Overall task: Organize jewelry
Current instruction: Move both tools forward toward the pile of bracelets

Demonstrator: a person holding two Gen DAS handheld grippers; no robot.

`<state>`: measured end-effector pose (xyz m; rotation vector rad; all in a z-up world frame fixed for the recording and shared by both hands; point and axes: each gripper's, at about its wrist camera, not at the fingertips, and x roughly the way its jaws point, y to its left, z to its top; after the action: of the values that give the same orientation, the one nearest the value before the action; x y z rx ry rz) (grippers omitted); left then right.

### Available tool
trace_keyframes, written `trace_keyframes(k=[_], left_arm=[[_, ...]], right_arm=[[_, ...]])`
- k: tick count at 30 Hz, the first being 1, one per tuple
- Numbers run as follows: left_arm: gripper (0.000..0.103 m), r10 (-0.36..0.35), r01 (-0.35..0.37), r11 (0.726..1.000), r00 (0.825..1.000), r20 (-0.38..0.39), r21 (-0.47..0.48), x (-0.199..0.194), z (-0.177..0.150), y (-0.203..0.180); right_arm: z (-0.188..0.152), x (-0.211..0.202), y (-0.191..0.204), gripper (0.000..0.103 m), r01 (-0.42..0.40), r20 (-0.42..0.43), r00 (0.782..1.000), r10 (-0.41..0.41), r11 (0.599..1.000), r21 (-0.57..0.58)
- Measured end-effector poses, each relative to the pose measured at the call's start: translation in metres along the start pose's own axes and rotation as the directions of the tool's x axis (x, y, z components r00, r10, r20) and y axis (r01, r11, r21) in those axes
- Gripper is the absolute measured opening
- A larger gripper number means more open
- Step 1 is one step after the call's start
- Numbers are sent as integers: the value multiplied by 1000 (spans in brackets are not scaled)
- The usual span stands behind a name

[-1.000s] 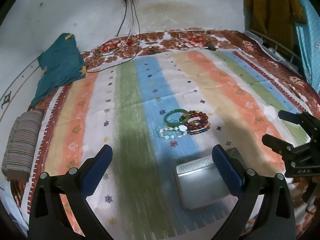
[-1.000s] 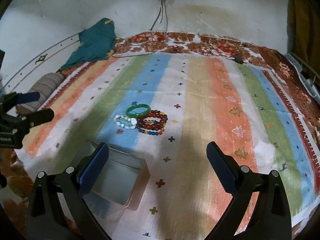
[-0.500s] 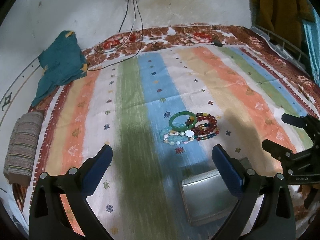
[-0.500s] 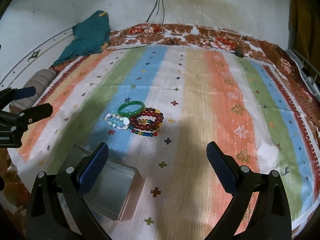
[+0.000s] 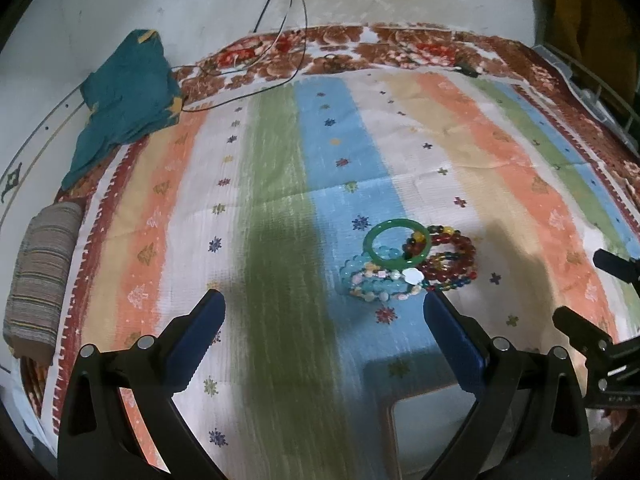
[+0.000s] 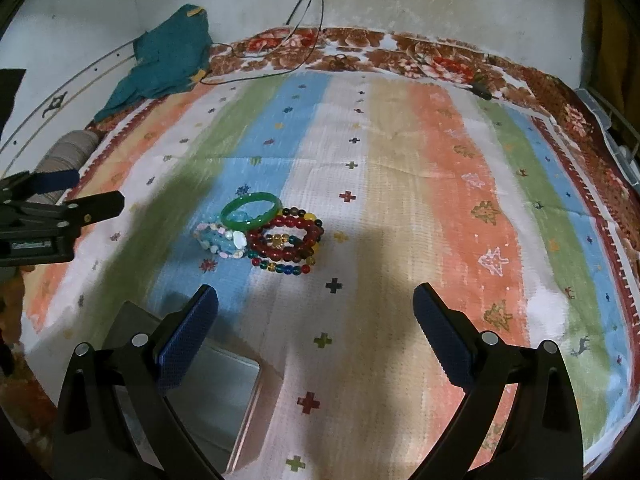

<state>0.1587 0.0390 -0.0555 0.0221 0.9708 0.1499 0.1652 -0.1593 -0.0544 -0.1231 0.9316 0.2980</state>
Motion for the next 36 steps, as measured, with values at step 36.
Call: trace_keyframes(k=[36], left_arm=[[97,12,-14,1000,998,-65,-27,72,40,-13]], right_arm=[[20,68,-5,99,29,-95,995,-24,998,52]])
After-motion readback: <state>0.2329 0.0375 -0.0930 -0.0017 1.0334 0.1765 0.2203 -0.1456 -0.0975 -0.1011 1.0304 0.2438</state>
